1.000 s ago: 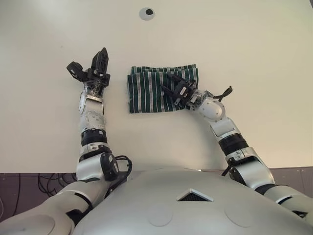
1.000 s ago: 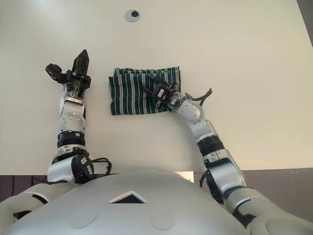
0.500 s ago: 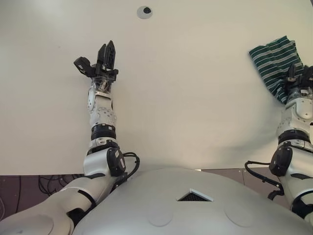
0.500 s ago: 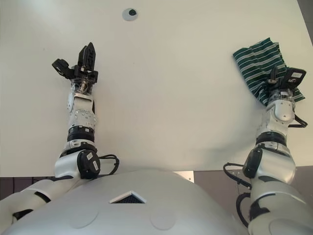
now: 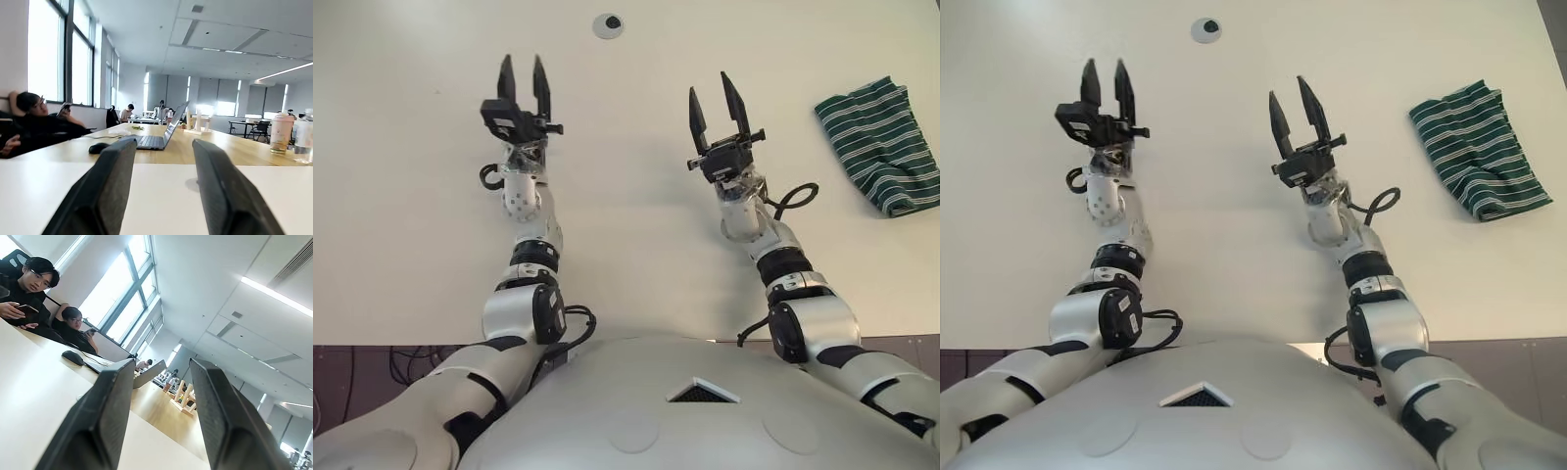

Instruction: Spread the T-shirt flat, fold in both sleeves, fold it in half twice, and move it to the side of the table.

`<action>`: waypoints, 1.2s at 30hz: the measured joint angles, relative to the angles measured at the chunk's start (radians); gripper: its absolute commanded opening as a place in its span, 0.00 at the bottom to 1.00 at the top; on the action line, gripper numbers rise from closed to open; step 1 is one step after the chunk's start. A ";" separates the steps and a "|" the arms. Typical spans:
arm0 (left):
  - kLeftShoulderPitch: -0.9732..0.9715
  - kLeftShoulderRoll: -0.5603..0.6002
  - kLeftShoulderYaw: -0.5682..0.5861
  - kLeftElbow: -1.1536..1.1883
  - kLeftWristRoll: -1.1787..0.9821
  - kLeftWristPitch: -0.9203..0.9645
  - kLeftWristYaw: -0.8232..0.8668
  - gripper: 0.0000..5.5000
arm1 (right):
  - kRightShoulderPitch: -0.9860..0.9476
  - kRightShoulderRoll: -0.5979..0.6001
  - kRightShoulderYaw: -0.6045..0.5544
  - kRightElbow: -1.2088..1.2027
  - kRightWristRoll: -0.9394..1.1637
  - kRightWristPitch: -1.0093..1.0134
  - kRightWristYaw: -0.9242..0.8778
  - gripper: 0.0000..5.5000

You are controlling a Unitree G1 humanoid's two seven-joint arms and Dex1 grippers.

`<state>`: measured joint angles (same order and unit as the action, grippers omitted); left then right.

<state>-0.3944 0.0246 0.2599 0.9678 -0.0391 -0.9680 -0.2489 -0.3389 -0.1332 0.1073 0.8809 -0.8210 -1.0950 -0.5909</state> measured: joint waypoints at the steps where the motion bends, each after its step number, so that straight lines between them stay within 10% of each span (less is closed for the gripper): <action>1: -0.001 0.006 -0.021 0.016 0.051 -0.034 0.040 0.38 | -0.007 -0.002 0.017 0.012 -0.008 0.010 -0.033 0.37; 17: -0.016 0.047 -0.087 0.080 0.130 -0.153 0.208 0.38 | -0.047 -0.078 0.134 0.116 0.116 -0.053 -0.155 0.37; 27: 0.011 0.058 -0.103 0.052 0.141 -0.182 0.260 0.38 | -0.040 0.001 0.115 0.130 0.933 -0.182 0.561 0.37; 36: 0.036 0.067 -0.129 0.013 0.037 -0.241 0.149 0.38 | 0.024 0.039 0.017 -0.022 1.207 -0.078 0.974 0.37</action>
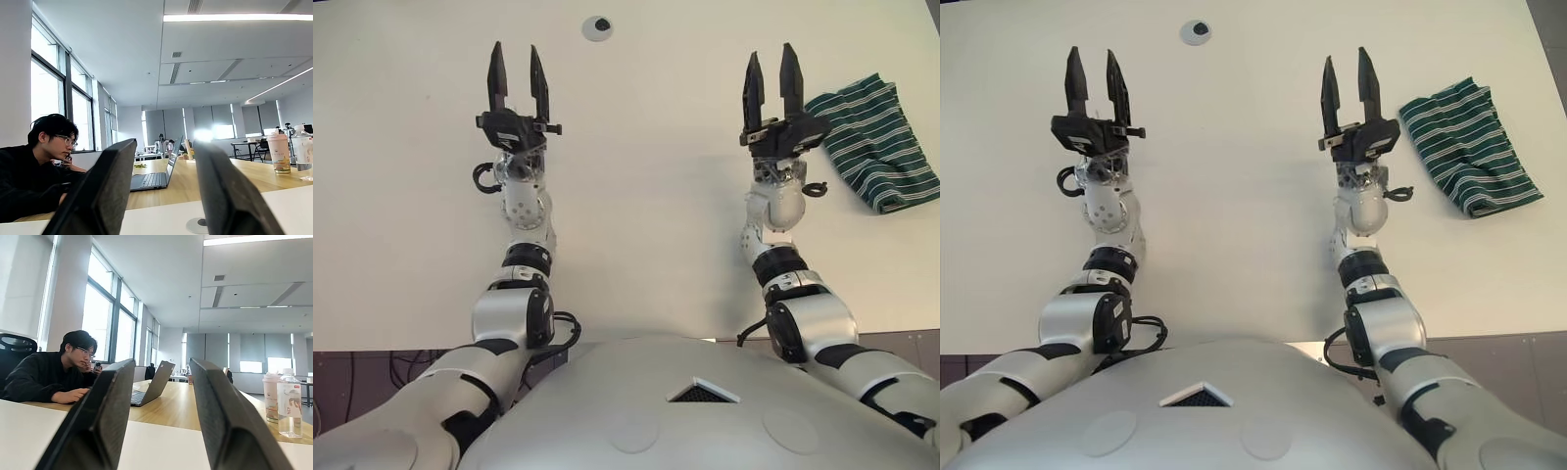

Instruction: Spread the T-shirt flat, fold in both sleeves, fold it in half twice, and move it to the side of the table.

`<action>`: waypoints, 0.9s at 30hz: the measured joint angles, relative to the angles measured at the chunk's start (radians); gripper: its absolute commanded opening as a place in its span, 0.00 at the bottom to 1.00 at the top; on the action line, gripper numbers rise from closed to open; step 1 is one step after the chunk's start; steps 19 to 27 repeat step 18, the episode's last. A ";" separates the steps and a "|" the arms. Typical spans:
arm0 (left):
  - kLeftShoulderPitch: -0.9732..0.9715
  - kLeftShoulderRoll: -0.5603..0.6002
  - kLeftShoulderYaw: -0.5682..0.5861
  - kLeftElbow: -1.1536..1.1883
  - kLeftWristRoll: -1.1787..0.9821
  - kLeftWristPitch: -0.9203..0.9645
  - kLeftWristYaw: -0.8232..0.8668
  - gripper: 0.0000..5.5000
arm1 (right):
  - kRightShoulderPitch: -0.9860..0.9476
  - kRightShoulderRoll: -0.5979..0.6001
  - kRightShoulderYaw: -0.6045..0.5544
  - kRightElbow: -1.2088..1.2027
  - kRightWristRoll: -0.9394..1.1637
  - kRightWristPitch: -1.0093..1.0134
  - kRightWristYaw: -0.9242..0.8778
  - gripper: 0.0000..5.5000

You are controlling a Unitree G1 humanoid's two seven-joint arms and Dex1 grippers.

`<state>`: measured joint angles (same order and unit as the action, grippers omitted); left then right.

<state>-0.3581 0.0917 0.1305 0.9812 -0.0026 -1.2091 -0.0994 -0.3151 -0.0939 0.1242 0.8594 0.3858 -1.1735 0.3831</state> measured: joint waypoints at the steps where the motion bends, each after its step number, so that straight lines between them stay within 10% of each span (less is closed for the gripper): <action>1: 0.000 0.000 -0.006 -0.001 0.002 -0.006 -0.005 0.38 | 0.004 0.004 -0.008 -0.007 -0.001 -0.003 0.023 0.37; 27: -0.008 0.002 -0.010 0.023 0.029 -0.018 0.012 0.38 | -0.038 0.045 -0.153 0.066 -0.068 -0.003 0.139 0.37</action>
